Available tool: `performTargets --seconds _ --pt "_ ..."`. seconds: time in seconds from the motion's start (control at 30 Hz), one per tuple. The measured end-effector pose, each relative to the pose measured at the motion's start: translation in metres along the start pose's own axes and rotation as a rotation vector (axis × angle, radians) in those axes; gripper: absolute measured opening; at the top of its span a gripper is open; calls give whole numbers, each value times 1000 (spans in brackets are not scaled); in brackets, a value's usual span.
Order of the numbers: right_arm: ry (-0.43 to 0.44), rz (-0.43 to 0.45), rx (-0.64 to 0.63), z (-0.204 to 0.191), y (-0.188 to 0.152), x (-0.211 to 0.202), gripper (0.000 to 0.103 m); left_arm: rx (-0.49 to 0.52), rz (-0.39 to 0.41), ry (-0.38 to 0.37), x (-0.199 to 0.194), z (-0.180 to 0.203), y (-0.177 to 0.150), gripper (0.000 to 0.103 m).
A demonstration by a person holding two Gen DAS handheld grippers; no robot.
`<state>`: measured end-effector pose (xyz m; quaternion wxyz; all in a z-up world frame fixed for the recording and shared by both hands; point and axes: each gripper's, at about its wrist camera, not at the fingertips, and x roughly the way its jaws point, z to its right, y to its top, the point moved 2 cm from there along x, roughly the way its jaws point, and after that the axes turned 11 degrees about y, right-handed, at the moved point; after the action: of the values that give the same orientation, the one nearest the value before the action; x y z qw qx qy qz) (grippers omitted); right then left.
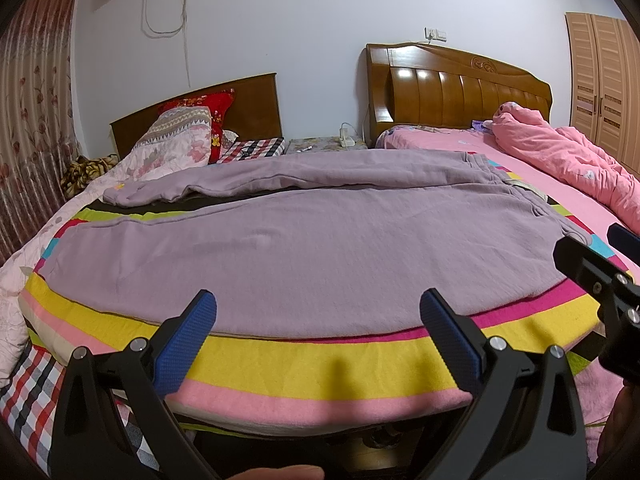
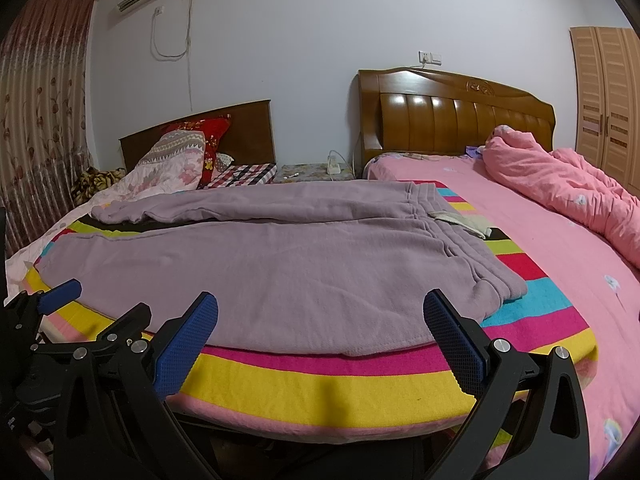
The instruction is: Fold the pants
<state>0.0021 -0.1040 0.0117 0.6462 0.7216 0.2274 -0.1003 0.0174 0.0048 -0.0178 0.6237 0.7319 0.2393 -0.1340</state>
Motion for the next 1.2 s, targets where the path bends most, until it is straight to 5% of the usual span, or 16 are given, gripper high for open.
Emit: performTargets --seconds 0.2,0.43,0.57,0.67,0.77,0.83,0.97,1.1,1.2 --pt "44 -50 -39 14 13 18 99 63 22 6 10 -5 13 102" --pt "156 -183 -27 87 106 105 99 147 56 77 79 -29 108 102" --pt "289 -324 -54 125 152 199 99 214 -32 -48 160 -31 160 102" --pt "257 -408 -153 148 172 274 99 254 -26 -142 227 -31 190 101" --pt "279 -471 -171 171 184 336 99 336 -228 -214 307 -27 206 101" --pt "301 -504 -210 181 187 369 99 328 -263 -243 335 -31 216 101" --pt "344 -583 -267 195 187 418 99 300 -291 -388 394 -38 240 101" --pt "373 -678 -285 211 183 452 92 390 -336 -427 440 -21 246 101" --pt "464 -701 -240 219 181 456 72 477 -317 -503 455 -5 250 101"
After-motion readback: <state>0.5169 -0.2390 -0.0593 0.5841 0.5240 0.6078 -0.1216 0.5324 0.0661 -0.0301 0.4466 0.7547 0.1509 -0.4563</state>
